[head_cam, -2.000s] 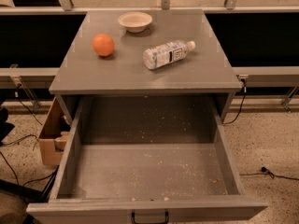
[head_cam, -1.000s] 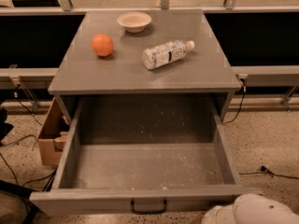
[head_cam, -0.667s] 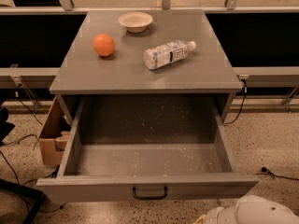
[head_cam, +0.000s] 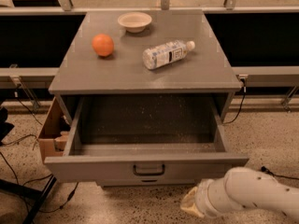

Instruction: Close top drawer

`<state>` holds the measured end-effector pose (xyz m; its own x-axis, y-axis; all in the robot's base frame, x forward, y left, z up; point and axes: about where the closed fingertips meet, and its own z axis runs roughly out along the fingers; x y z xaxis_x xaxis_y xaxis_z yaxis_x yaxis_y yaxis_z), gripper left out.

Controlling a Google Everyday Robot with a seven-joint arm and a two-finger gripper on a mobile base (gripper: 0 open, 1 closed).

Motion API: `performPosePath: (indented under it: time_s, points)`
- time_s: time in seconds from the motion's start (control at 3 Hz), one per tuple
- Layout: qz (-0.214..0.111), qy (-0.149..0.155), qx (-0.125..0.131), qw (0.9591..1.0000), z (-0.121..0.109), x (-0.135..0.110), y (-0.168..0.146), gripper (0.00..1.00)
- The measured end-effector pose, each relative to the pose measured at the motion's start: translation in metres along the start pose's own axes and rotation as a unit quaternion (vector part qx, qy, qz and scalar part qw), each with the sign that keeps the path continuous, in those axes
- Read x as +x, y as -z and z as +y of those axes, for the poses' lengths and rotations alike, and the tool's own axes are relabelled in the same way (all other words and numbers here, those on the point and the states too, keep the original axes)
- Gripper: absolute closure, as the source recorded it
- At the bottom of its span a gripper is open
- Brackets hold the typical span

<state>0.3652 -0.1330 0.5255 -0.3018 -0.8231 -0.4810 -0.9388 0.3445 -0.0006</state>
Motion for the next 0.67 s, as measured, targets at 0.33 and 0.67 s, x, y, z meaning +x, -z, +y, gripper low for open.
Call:
performPosePath:
  time_s: [0.33,0.67]
  points:
    - [-0.007,0.036,0.018,0.9992,-0.042,-0.033,0.006,1.0]
    - [-0.009,0.061,0.029,0.9977,-0.069,-0.055,0.013,1.0]
